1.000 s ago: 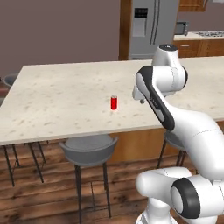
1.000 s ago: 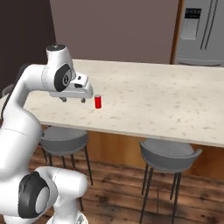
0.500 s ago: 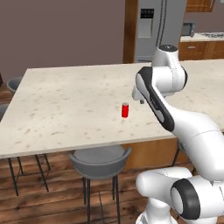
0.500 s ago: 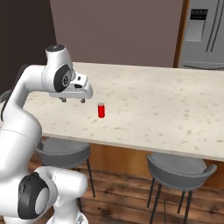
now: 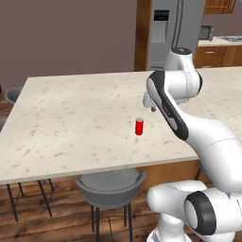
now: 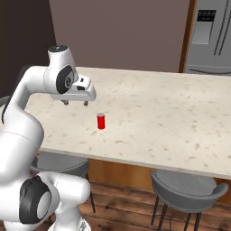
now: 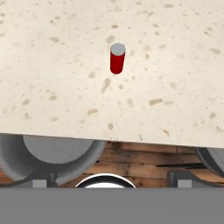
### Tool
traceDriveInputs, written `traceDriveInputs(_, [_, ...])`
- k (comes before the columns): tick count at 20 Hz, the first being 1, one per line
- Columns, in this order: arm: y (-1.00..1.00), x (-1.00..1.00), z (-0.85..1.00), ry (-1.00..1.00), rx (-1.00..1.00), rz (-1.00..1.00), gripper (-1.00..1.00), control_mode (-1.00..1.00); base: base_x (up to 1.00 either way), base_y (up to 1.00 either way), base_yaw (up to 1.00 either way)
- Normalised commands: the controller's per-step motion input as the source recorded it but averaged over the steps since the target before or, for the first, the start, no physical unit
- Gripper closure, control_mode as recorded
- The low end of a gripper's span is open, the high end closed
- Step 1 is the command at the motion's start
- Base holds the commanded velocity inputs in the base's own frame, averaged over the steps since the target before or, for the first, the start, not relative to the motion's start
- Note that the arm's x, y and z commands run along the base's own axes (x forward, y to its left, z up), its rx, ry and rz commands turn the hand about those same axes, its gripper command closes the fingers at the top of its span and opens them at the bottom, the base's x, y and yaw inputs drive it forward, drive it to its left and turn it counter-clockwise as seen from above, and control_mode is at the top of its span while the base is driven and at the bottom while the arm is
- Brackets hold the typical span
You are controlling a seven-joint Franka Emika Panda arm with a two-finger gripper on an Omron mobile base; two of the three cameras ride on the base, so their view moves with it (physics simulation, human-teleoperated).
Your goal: Four empty soda cans are scattered around the kitchen. Gather all the cans and cluster them next to the stove for recycling.
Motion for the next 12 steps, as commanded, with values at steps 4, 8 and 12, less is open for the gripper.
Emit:
traceDriveInputs(4, [0.0,0.0,0.0,0.0,0.0,0.0,-1.0,1.0,0.09,0.04,0.0])
traceDriveInputs(8, [0.0,0.0,0.0,0.0,0.0,0.0,-1.0,1.0,0.01,0.0,-0.01])
traceDriveInputs(12, [0.0,0.0,0.0,0.0,0.0,0.0,-1.0,1.0,0.0,0.0,0.0])
